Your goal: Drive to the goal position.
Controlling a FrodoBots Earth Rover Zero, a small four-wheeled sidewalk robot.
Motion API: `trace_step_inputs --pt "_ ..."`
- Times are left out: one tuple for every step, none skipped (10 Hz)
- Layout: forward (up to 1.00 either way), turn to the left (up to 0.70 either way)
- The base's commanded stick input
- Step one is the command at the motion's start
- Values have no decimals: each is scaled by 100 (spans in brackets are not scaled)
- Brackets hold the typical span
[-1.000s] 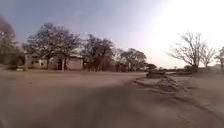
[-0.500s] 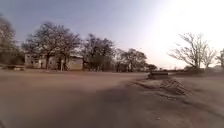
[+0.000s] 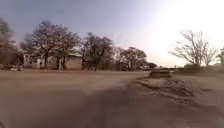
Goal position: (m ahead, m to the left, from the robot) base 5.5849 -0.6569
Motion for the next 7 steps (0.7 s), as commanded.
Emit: trace_step_inputs --pt "70 0" --pt "70 0" --pt "70 0" --pt "70 0" --pt "70 0" --pt "70 0" --pt "70 0"
